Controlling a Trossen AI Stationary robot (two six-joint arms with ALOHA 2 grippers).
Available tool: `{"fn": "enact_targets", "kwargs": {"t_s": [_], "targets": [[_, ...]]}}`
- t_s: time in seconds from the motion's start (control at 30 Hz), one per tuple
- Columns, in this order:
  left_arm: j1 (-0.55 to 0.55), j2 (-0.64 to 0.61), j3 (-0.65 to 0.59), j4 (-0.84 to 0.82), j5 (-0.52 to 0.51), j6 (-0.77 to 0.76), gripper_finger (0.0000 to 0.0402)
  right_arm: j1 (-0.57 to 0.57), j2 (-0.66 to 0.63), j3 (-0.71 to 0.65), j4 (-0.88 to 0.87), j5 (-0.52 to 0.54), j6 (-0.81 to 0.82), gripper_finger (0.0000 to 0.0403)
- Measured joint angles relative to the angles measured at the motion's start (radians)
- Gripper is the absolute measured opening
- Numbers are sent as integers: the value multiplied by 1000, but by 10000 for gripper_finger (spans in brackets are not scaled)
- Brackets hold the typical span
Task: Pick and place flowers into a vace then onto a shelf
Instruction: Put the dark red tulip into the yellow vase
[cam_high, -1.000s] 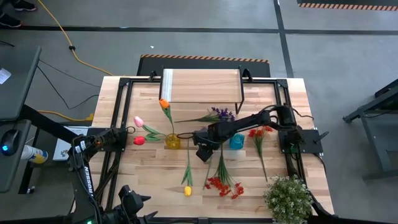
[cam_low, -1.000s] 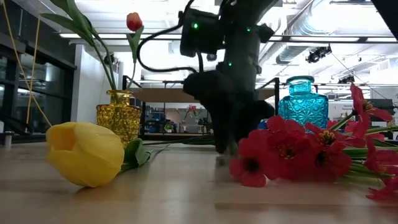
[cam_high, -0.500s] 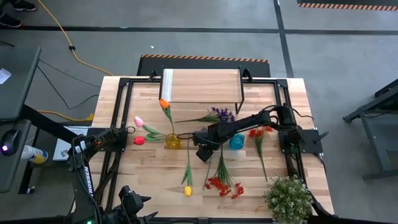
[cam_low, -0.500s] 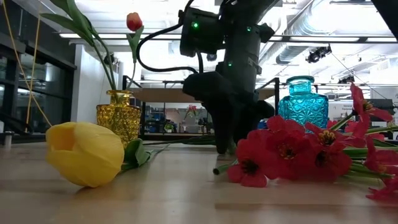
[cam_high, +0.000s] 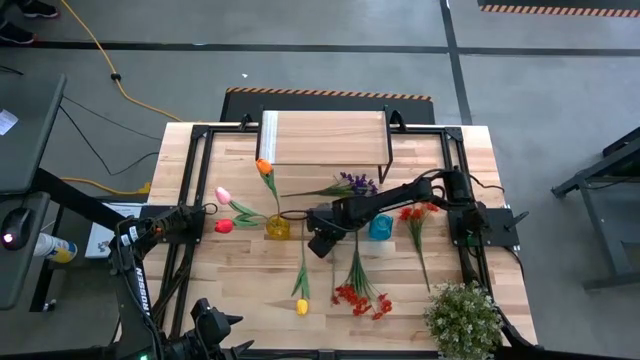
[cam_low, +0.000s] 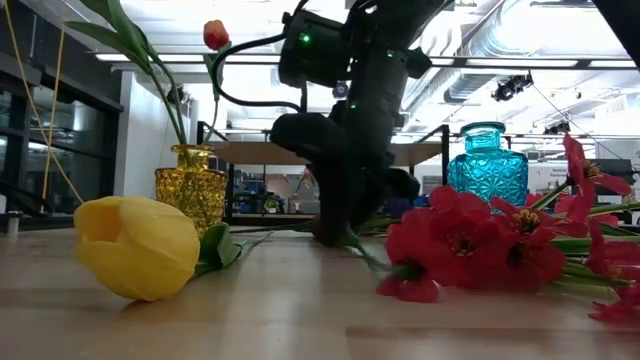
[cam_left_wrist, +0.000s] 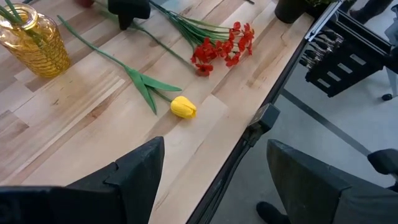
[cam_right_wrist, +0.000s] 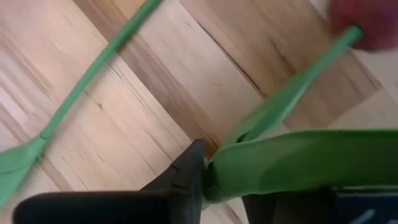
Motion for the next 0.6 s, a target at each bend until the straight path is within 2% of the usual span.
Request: {"fn": "enact_targets", "kwargs": {"t_s": [0.37, 0.6], "targets": [[0, 0, 0, 0, 0, 0, 317, -4, -7, -1, 27, -4, 2, 7], [0, 0, 0, 0, 0, 0, 317, -20, -21, -1, 86, -41, 39, 16]]}}
